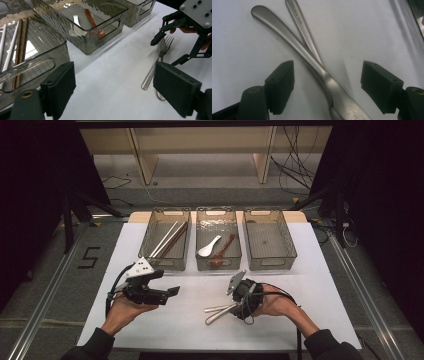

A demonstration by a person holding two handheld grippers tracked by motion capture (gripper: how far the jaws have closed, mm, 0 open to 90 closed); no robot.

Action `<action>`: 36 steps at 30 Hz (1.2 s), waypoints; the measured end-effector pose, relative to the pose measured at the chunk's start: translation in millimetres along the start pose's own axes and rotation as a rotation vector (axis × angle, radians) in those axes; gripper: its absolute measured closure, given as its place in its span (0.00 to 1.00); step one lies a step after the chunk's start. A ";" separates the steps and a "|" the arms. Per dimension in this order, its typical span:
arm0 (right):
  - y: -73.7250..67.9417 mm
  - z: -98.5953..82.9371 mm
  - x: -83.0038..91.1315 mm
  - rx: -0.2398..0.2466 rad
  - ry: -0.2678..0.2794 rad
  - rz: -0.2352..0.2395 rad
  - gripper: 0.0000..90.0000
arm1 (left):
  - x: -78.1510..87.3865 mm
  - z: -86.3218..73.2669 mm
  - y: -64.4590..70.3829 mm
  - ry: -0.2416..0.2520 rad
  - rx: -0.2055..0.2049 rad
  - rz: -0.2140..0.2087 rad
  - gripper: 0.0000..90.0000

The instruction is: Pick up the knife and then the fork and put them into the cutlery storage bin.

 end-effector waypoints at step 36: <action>1.2 -0.5 -11.1 0.028 -0.107 0.083 0.70 | -1.1 -4.3 1.1 -0.016 -0.030 -0.003 0.20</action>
Point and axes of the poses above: each handheld gripper's, and its own axes: x roughly backward along the jaws, z roughly out of its top, y roughly to its right, the point moved 5 cm from there along -x, roughly forward along the jaws
